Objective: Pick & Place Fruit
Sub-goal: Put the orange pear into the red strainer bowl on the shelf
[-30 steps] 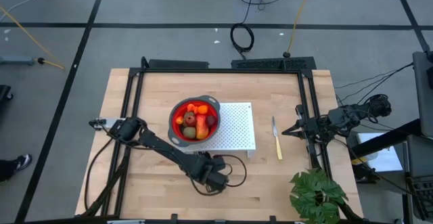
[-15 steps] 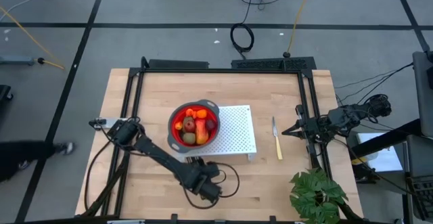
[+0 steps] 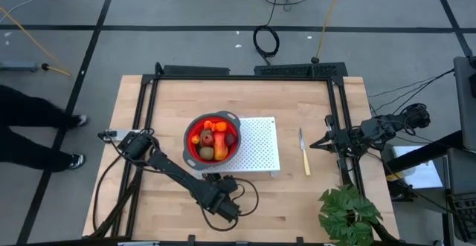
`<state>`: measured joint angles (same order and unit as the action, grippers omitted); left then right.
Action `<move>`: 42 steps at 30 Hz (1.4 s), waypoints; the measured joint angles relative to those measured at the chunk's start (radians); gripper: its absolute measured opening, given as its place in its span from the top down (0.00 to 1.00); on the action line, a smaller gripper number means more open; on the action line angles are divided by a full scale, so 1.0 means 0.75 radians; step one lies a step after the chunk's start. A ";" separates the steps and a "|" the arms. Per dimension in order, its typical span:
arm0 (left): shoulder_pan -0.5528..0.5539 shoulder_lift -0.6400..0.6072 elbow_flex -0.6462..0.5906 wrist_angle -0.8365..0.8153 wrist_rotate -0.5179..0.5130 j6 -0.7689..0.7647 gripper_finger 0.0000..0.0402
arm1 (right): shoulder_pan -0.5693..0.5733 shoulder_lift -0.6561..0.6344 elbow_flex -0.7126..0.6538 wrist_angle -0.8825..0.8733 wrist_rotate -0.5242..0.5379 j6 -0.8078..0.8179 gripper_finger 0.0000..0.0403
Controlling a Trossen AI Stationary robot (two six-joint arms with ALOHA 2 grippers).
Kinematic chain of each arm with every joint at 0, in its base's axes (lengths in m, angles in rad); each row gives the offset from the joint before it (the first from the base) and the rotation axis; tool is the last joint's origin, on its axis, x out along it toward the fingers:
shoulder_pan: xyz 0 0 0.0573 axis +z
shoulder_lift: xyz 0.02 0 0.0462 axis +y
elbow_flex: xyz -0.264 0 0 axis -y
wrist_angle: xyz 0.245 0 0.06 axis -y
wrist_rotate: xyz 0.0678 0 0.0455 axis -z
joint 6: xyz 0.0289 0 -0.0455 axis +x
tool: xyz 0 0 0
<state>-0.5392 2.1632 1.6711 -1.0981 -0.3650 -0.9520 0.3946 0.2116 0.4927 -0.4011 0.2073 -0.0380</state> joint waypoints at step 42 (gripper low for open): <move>-0.011 0.006 -0.165 0.165 0.071 -0.105 0.38 | 0.000 0.000 0.000 -0.001 -0.001 0.001 1.00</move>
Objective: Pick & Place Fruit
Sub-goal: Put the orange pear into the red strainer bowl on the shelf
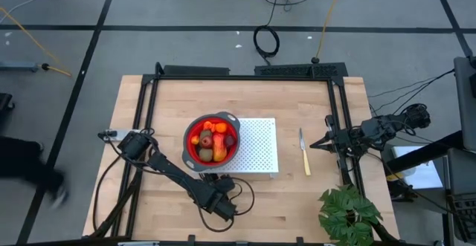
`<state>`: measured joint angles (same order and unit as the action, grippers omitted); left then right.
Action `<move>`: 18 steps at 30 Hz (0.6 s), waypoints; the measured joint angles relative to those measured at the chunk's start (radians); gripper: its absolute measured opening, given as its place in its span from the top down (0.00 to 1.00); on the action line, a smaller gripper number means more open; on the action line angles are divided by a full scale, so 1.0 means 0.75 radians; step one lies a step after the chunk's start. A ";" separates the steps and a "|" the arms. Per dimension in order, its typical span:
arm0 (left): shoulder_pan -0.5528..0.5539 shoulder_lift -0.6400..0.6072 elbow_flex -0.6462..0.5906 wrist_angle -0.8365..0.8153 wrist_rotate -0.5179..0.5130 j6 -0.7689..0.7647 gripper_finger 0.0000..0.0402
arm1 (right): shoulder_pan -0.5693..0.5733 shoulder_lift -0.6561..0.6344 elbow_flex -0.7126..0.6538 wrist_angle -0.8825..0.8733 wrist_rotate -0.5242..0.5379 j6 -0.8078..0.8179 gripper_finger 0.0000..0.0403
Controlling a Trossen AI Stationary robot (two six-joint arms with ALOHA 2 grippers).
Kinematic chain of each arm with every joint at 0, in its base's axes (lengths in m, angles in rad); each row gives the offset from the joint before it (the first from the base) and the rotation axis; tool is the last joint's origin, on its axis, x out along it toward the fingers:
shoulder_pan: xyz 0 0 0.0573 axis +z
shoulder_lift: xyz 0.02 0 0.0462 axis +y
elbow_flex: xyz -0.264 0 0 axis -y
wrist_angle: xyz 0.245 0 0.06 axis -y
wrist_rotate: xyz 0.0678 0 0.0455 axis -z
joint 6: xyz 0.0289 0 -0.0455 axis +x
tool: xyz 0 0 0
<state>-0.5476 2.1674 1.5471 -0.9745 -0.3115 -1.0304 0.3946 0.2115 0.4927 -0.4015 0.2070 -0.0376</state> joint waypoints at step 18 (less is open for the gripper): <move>0.000 0.006 0.000 0.075 0.064 0.014 0.70 | 0.000 0.000 0.000 0.000 0.001 0.000 1.00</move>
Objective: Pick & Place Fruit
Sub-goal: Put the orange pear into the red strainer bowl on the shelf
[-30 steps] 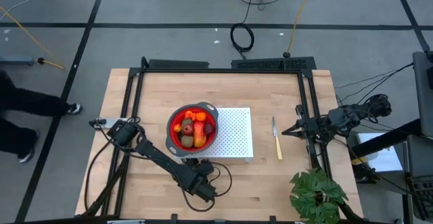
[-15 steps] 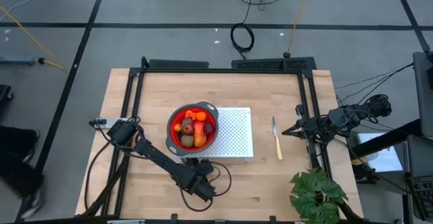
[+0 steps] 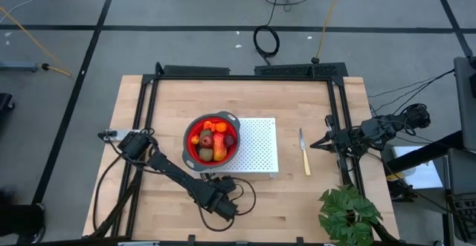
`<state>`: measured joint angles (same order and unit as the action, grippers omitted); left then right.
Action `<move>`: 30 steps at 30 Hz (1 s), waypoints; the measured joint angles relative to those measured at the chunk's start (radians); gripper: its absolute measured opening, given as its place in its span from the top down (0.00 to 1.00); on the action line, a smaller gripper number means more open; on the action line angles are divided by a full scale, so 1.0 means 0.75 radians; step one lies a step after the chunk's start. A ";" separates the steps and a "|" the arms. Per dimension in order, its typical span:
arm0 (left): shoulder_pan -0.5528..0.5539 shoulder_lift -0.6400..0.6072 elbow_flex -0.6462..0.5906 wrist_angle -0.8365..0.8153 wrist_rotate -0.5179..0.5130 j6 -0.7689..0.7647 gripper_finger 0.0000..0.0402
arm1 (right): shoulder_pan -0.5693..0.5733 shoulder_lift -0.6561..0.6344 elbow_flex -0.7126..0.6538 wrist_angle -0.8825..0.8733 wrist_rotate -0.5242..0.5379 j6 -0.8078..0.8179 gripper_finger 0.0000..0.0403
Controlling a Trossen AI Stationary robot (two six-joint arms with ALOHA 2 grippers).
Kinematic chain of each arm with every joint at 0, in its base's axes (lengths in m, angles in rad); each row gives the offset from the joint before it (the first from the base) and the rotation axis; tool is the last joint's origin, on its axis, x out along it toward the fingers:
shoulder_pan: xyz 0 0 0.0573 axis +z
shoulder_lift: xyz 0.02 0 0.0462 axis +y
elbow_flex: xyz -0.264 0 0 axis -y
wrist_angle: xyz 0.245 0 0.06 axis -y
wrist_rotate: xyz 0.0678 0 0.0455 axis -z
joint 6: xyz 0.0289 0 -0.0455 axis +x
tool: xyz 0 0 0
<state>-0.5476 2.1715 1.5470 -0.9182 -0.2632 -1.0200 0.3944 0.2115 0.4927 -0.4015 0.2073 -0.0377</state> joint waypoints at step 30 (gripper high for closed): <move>-0.020 -0.066 0.099 0.455 0.139 -0.053 0.78 | 0.000 0.000 0.000 0.000 -0.001 0.000 1.00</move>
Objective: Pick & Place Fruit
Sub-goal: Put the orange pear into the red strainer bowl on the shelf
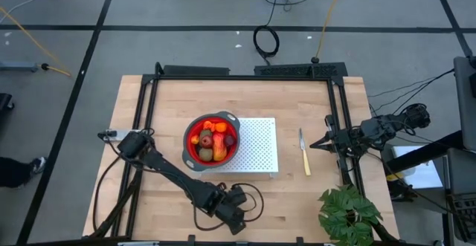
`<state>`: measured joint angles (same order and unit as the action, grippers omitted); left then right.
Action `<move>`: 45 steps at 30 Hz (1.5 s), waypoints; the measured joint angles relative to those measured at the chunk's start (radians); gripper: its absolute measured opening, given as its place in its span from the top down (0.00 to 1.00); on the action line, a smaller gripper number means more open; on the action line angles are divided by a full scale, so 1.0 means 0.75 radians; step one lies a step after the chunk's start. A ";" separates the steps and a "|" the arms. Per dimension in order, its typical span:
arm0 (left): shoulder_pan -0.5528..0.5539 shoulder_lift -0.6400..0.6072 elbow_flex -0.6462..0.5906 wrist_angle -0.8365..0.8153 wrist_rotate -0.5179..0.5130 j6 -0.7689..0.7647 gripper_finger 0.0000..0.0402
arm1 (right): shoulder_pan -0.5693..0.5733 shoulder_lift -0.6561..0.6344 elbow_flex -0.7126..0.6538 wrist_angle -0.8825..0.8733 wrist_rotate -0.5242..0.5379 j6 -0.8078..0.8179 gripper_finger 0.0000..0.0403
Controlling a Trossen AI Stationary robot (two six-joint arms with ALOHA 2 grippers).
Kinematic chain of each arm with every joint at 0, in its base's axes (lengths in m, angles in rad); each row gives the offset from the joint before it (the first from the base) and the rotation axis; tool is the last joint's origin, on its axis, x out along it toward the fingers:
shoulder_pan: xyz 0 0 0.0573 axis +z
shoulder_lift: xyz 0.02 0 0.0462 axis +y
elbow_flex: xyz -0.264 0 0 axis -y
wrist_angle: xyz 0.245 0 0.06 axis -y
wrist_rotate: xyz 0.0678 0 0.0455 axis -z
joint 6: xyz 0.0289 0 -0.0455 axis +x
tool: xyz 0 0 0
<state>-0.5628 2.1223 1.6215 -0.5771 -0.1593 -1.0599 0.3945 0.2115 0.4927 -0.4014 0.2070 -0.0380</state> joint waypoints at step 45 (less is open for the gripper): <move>-0.028 -0.260 0.003 2.041 0.136 1.672 0.78 | 0.000 0.001 0.000 0.010 0.001 -0.003 1.00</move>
<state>-0.5838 1.9274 1.6234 0.9534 -0.0570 0.1941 0.3946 0.2119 0.4927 -0.3939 0.2073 -0.0399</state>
